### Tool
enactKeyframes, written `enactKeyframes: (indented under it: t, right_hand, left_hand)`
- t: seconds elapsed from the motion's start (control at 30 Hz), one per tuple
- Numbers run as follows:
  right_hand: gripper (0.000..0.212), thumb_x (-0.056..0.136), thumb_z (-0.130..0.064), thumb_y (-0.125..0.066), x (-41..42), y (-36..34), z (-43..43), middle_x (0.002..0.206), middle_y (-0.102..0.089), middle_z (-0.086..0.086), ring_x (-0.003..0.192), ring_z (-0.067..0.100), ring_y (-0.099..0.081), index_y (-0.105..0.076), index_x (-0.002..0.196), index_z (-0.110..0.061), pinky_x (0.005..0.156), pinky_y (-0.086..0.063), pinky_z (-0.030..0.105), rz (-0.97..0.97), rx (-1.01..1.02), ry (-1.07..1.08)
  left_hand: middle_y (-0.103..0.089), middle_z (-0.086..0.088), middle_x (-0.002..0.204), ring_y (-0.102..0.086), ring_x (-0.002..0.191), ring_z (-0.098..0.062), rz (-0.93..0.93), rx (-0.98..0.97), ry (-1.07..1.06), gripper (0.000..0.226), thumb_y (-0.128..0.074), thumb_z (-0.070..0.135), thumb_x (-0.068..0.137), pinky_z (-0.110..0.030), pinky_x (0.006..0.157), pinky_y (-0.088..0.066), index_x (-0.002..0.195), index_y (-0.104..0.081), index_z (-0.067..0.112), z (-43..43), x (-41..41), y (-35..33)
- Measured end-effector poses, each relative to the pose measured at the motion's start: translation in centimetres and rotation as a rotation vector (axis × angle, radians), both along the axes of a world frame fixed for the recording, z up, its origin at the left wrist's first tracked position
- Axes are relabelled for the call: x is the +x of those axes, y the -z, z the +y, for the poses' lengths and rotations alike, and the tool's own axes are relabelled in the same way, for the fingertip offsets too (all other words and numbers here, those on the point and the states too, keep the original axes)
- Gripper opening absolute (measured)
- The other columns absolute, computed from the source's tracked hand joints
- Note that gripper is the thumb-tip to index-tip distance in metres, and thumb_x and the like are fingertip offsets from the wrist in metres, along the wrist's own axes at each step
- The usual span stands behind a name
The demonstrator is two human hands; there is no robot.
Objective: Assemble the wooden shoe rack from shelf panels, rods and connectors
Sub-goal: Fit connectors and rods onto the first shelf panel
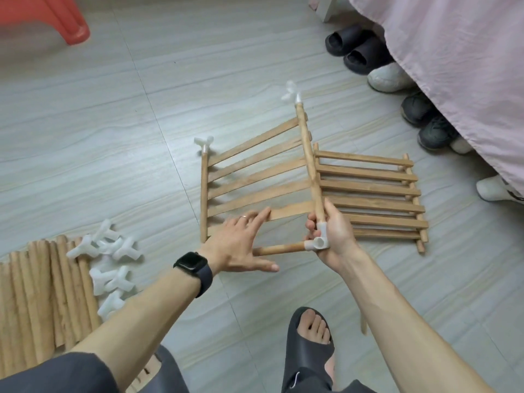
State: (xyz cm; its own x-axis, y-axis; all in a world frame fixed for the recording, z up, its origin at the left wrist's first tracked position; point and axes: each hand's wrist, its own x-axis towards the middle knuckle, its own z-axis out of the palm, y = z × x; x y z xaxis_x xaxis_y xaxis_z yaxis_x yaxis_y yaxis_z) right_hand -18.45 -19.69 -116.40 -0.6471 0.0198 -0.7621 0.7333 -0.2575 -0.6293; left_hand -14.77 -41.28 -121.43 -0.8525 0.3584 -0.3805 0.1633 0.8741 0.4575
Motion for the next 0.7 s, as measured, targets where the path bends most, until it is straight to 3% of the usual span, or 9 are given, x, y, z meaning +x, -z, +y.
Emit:
enactKeyframes:
  t: [0.1,0.2,0.27,0.33,0.37,0.47,0.6,0.63,0.7]
  right_hand:
    - [0.056,0.107,-0.054,-0.033,0.9,3.3,0.9,0.061,-0.054,0.003,0.044,0.012,-0.042,-0.055,0.077,-0.013,0.058,-0.046,0.030,-0.107,-0.035,-0.005]
    - [0.063,0.109,-0.051,-0.032,1.6,6.0,1.5,0.079,-0.070,0.012,0.058,0.016,-0.055,-0.066,0.082,-0.005,0.066,-0.052,0.032,-0.189,0.122,-0.147]
    - [0.063,0.108,-0.051,-0.031,1.6,7.3,1.6,0.105,-0.074,0.014,0.083,0.022,-0.066,-0.073,0.099,-0.004,0.081,-0.056,0.036,-0.165,0.385,-0.338]
    - [0.056,0.105,-0.055,-0.034,1.4,8.5,1.4,0.132,-0.061,0.011,0.115,0.028,-0.060,-0.064,0.125,-0.012,0.099,-0.047,0.039,0.012,0.776,-0.533]
    - [0.053,0.102,-0.056,-0.039,1.4,8.9,1.1,0.138,-0.053,0.009,0.123,0.028,-0.054,-0.057,0.132,-0.016,0.100,-0.042,0.037,0.184,0.952,-0.588]
    - [0.069,0.091,-0.061,-0.055,2.0,9.7,-1.5,0.141,-0.047,0.007,0.131,0.027,-0.043,-0.049,0.140,-0.012,0.105,-0.038,0.038,0.691,1.182,-0.886]
    - [0.104,0.085,-0.056,-0.065,2.3,12.5,-5.9,0.168,-0.013,0.016,0.156,0.033,-0.006,-0.012,0.161,-0.010,0.126,-0.007,0.051,0.707,1.343,-1.423]
    - [0.103,0.086,-0.047,-0.066,2.0,13.0,-6.7,0.169,-0.009,0.016,0.157,0.032,-0.002,-0.007,0.162,-0.010,0.126,0.000,0.052,0.683,1.368,-1.443]
    - [0.092,0.088,-0.034,-0.066,1.6,13.7,-7.7,0.165,-0.022,0.017,0.155,0.034,-0.013,-0.016,0.161,-0.008,0.126,-0.002,0.051,0.748,1.371,-1.400]
  left_hand:
    - [-0.029,-0.014,0.156,-0.031,0.142,-0.032,0.062,-0.262,0.054,0.119,-0.071,0.062,0.079,-0.047,0.120,-0.025,0.159,0.010,0.026,-1.2,1.0,4.0]
    - [-0.041,-0.009,0.139,-0.043,0.126,-0.031,0.061,-0.363,0.043,0.096,-0.070,0.044,0.074,-0.043,0.113,-0.030,0.151,-0.019,0.018,-2.6,0.9,5.6]
    - [-0.048,-0.007,0.125,-0.048,0.108,-0.030,0.098,-0.373,0.061,0.081,-0.067,0.044,0.067,-0.040,0.104,-0.035,0.136,-0.036,0.018,-3.6,0.7,6.4]
    - [-0.049,-0.007,0.118,-0.047,0.100,-0.029,0.112,-0.350,0.044,0.073,-0.065,0.046,0.063,-0.039,0.100,-0.037,0.127,-0.043,0.019,-4.4,0.4,7.0]
    - [-0.049,-0.008,0.117,-0.047,0.100,-0.029,0.116,-0.353,0.035,0.072,-0.065,0.046,0.064,-0.041,0.102,-0.035,0.126,-0.043,0.018,-4.8,0.3,7.4]
    - [-0.047,-0.009,0.117,-0.046,0.100,-0.032,0.122,-0.363,-0.022,0.068,-0.062,0.039,0.064,-0.046,0.105,-0.032,0.125,-0.043,0.015,-5.1,-0.2,7.8]
    - [-0.048,-0.012,0.119,-0.045,0.101,-0.034,0.167,-0.343,-0.068,0.070,-0.059,0.036,0.061,-0.048,0.107,-0.032,0.126,-0.045,0.012,-5.3,0.2,7.8]
    - [-0.048,-0.014,0.123,-0.045,0.105,-0.035,0.177,-0.334,-0.070,0.074,-0.059,0.036,0.062,-0.049,0.110,-0.031,0.130,-0.044,0.010,-5.5,0.5,7.9]
    - [-0.049,-0.018,0.128,-0.046,0.110,-0.037,0.191,-0.320,-0.076,0.080,-0.060,0.038,0.065,-0.049,0.112,-0.031,0.136,-0.043,0.007,-5.8,0.9,8.1]
